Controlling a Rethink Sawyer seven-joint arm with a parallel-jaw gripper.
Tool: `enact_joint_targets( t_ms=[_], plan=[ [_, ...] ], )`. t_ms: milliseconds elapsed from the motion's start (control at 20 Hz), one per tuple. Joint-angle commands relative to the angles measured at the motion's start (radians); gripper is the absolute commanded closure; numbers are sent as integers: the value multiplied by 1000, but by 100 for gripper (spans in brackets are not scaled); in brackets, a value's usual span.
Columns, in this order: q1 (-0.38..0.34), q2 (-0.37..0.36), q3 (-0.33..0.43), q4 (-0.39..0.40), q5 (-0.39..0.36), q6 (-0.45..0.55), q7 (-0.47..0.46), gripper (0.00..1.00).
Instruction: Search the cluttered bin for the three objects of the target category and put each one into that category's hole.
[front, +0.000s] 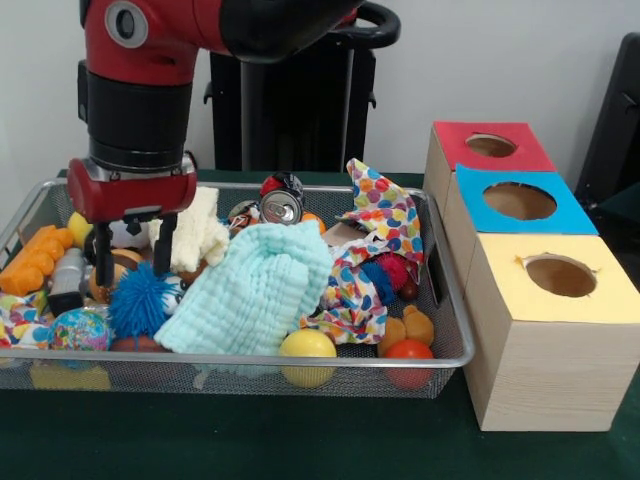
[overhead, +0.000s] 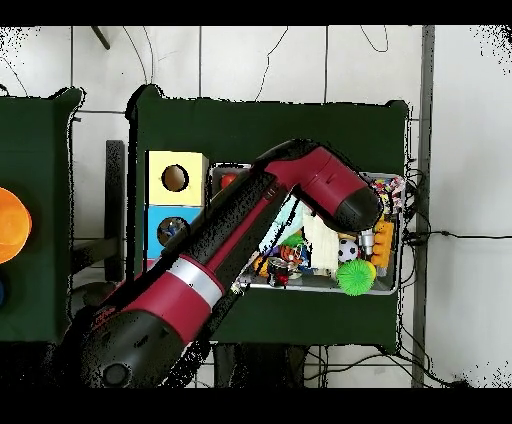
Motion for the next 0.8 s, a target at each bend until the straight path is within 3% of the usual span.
enact_joint_targets(
  t_ms=[50, 300, 800],
  plan=[
    [-28, 45, 160, -105, 50, 49, -127, 0],
    [-33, 48, 158, -115, 55, 46, -123, 0],
    [-30, 106, 120, -154, 12, -37, -6, 0]
  ],
)
